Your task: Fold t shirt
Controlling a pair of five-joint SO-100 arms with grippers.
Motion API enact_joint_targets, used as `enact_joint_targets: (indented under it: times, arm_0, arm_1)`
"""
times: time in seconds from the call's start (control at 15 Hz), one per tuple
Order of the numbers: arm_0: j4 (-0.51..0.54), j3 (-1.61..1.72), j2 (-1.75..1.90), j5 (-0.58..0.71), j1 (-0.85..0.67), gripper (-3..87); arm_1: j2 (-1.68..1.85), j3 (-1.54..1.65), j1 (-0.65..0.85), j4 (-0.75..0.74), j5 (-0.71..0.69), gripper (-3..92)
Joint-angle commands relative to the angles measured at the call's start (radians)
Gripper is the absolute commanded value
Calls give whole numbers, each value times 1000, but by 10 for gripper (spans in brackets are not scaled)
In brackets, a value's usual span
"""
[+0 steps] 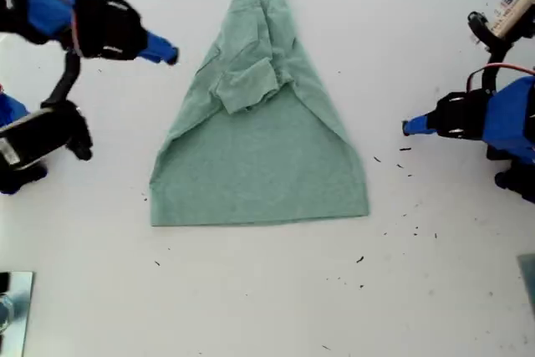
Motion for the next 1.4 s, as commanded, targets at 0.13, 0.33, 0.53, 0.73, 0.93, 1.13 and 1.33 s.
enact_joint_targets:
  times: [0.13,0.33,0.53,0.73,0.93,1.13,1.33]
  arm_0:
    - [-129,566,476,-351,265,-2]
    - [-227,805,707,-428,353,-2]
    - [-256,827,653,-422,354,-2]
    - [-264,839,672,-420,364,-2]
    - [-264,839,672,-416,367,-2]
    - [-264,839,678,-416,373,-2]
    - [-262,839,684,-417,377,-2]
  arm_1:
    - [0,-38,-25,-14,-66,23]
    - [-419,-512,-63,54,-126,24]
    - [-1031,-1065,-245,63,-170,113]
    - [-1183,-1085,-301,-26,-167,243]
    - [-1220,-865,-302,-261,-160,255]
    - [-1367,-746,-313,-514,-143,252]
    - [-1552,-727,-327,-618,-100,144]
